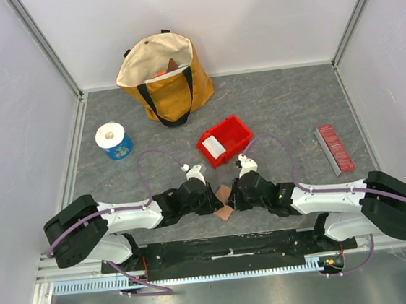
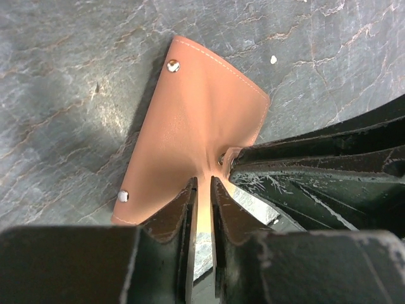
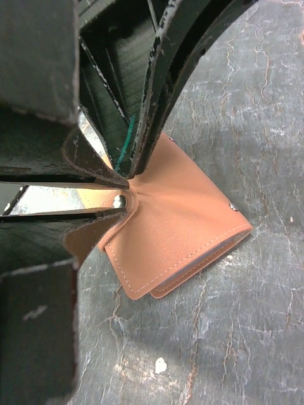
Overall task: Put the credit cards into the card holder
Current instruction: Close the card holder at the center of the board.
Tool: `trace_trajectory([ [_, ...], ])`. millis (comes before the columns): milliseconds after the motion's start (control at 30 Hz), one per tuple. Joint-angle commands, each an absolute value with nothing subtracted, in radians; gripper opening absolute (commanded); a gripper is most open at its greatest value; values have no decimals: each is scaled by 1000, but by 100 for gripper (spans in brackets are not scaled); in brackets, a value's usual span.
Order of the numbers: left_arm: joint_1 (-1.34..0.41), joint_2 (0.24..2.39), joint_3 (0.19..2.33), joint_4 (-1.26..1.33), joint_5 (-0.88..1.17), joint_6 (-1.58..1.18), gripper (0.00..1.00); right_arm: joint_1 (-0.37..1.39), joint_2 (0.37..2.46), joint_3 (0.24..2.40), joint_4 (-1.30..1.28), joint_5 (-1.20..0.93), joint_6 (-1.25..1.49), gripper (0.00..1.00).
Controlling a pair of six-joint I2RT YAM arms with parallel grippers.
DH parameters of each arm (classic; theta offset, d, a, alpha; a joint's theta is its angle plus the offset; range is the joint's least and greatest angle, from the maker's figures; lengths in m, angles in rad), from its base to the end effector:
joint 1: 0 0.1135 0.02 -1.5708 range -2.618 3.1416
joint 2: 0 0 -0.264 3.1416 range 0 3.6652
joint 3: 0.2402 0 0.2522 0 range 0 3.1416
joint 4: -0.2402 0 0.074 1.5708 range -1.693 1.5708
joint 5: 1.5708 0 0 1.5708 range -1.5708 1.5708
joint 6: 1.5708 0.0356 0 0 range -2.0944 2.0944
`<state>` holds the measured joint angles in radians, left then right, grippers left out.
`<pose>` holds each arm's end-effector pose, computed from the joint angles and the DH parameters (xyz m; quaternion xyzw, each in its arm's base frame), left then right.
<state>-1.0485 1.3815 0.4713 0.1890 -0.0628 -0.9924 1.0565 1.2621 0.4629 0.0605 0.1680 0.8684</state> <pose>0.1268 -0.2158 0.1439 0.0126 0.9107 -0.3362 0.2398 0.1204 0.2010 0.1578 -0.0518 0.9106 0.2866 0.2931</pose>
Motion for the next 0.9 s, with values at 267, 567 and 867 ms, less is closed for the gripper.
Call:
trace_trajectory([
  [267, -1101, 1203, 491, -55, -305, -947, 51, 1057, 1198, 526, -46, 288, 822, 30],
  [567, -1066, 1304, 514, -5, -223, -804, 59, 1052, 1019, 416, -169, 351, 939, 47],
  [867, -1063, 1391, 479, 118, -117, -830, 58, 1029, 1058, 374, -62, 270, 977, 57],
])
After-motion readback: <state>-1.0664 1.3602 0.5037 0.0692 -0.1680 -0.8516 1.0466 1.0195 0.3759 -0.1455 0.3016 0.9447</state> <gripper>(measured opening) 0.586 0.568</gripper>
